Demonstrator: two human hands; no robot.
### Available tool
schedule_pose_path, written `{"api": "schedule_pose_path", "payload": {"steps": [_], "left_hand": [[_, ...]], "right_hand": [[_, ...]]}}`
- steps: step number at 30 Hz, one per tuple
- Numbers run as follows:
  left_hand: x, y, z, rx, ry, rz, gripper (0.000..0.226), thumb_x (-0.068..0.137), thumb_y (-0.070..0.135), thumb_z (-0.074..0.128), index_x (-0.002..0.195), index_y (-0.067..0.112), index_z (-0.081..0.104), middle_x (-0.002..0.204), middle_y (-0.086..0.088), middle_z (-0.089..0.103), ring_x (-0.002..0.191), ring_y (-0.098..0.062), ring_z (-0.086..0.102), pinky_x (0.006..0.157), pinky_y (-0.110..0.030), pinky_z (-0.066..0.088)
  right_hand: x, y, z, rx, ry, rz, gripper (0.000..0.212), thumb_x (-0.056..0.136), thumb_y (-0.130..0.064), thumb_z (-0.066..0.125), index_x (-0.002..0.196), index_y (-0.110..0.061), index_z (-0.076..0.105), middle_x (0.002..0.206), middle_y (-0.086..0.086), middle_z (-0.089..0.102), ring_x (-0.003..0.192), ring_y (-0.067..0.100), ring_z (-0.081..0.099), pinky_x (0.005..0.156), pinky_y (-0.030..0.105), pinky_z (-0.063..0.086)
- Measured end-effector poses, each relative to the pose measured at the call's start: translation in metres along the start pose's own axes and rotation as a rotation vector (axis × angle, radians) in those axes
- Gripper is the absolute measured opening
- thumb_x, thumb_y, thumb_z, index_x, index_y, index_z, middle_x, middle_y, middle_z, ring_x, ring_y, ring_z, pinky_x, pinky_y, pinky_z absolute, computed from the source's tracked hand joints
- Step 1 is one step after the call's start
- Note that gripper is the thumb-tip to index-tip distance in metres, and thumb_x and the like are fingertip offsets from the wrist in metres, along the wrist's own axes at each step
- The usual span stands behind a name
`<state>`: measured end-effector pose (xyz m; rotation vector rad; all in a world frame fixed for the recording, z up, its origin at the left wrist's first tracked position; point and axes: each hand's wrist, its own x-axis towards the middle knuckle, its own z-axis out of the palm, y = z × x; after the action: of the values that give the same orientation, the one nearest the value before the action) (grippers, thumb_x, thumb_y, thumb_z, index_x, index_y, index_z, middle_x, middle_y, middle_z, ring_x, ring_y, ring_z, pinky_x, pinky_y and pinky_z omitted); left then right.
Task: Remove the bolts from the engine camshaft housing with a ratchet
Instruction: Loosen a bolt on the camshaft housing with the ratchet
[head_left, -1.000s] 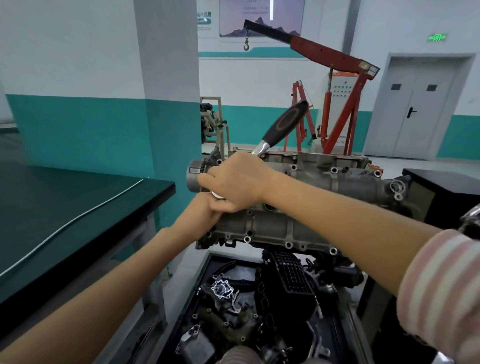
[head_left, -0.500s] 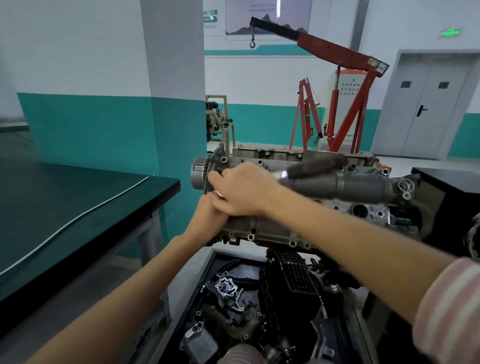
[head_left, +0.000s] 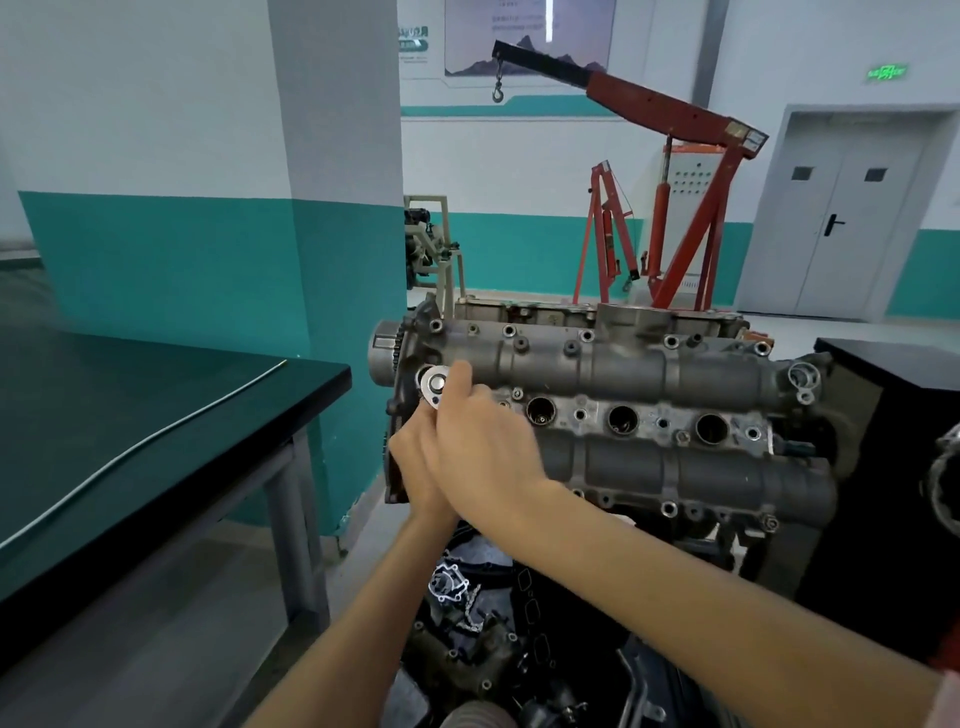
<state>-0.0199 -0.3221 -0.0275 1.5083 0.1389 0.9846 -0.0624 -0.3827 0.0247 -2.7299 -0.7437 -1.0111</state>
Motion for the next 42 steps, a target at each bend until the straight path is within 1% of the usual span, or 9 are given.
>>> {"api": "schedule_pose_path", "payload": {"steps": [5,9,13,19,24,26,31,35,42], "left_hand": [[0.015,0.011,-0.022,0.315,-0.234,0.235,0.034,0.079,-0.001,0.052,0.051,0.016,0.044,0.047,0.008,0.046,0.044,-0.002,0.04,0.041,-0.013,0.031],[0.026,0.021,-0.032,0.391,-0.359,0.36,0.037,0.086,0.002,0.056,0.06,0.025,0.043,0.053,0.014,0.045,0.049,-0.005,0.047,0.046,-0.013,0.031],[0.034,0.015,-0.037,0.408,-0.386,0.407,0.016,0.086,0.0,0.059,0.071,0.006,0.057,0.056,0.005,0.051,0.054,-0.015,0.044,0.049,-0.015,0.03],[0.023,0.016,-0.039,0.305,-0.272,0.409,0.057,0.076,-0.016,0.055,0.053,0.033,0.038,0.042,0.021,0.042,0.046,0.007,0.047,0.047,-0.004,0.033],[0.01,0.01,-0.026,0.083,-0.094,0.107,0.044,0.077,-0.016,0.047,0.05,0.018,0.04,0.037,0.014,0.035,0.04,0.001,0.029,0.044,-0.022,0.027],[0.006,0.01,-0.024,0.066,-0.08,0.108,0.037,0.076,-0.014,0.049,0.054,0.015,0.046,0.037,0.015,0.038,0.04,0.0,0.031,0.046,-0.022,0.025],[0.018,0.022,-0.036,0.181,-0.349,0.354,0.038,0.075,-0.004,0.048,0.058,0.03,0.042,0.049,0.014,0.049,0.05,0.006,0.043,0.045,-0.01,0.032],[0.032,0.024,-0.032,0.363,-0.445,0.406,0.037,0.077,-0.009,0.053,0.059,0.023,0.047,0.057,0.014,0.052,0.054,-0.002,0.043,0.049,-0.01,0.033],[0.019,0.014,-0.029,0.262,-0.23,0.314,0.052,0.075,-0.015,0.051,0.051,0.029,0.038,0.042,0.015,0.043,0.045,0.007,0.045,0.042,-0.006,0.032]], "right_hand": [[0.03,0.035,-0.029,-0.132,0.024,-0.396,0.042,0.095,-0.051,0.035,0.104,-0.011,0.045,0.062,-0.002,0.043,0.06,0.024,0.056,0.047,0.029,0.028],[0.07,0.058,-0.052,-0.453,0.045,-0.899,0.05,0.093,-0.057,0.027,0.094,-0.014,0.053,0.072,0.0,0.055,0.06,0.02,0.05,0.051,0.027,0.024],[0.078,0.056,-0.053,-0.451,0.036,-1.017,0.045,0.092,-0.05,0.039,0.087,-0.009,0.058,0.08,0.006,0.059,0.069,0.024,0.055,0.063,0.034,0.038],[0.031,0.032,-0.026,-0.132,0.057,-0.36,0.045,0.093,-0.053,0.036,0.107,-0.011,0.042,0.073,0.001,0.057,0.057,0.021,0.051,0.044,0.028,0.023],[0.009,-0.009,-0.016,1.176,-0.379,0.504,0.033,0.086,-0.02,0.055,0.106,-0.013,0.03,0.088,0.005,0.056,0.082,0.022,0.061,0.073,0.041,0.054],[0.007,-0.014,-0.013,1.361,-0.411,0.62,0.037,0.084,-0.013,0.056,0.109,-0.01,0.029,0.094,0.01,0.054,0.095,0.026,0.062,0.084,0.044,0.053],[0.019,0.014,-0.036,0.46,-0.446,0.108,0.035,0.088,-0.035,0.056,0.1,-0.011,0.034,0.091,0.006,0.053,0.075,0.022,0.056,0.058,0.032,0.045],[0.04,0.03,-0.051,-0.213,-0.144,-0.24,0.033,0.086,-0.051,0.05,0.089,-0.018,0.048,0.084,0.0,0.056,0.067,0.018,0.044,0.054,0.029,0.029],[0.015,0.028,-0.033,-0.207,0.08,-0.313,0.038,0.092,-0.05,0.042,0.104,-0.015,0.045,0.09,0.001,0.06,0.076,0.021,0.06,0.056,0.029,0.03]]}}
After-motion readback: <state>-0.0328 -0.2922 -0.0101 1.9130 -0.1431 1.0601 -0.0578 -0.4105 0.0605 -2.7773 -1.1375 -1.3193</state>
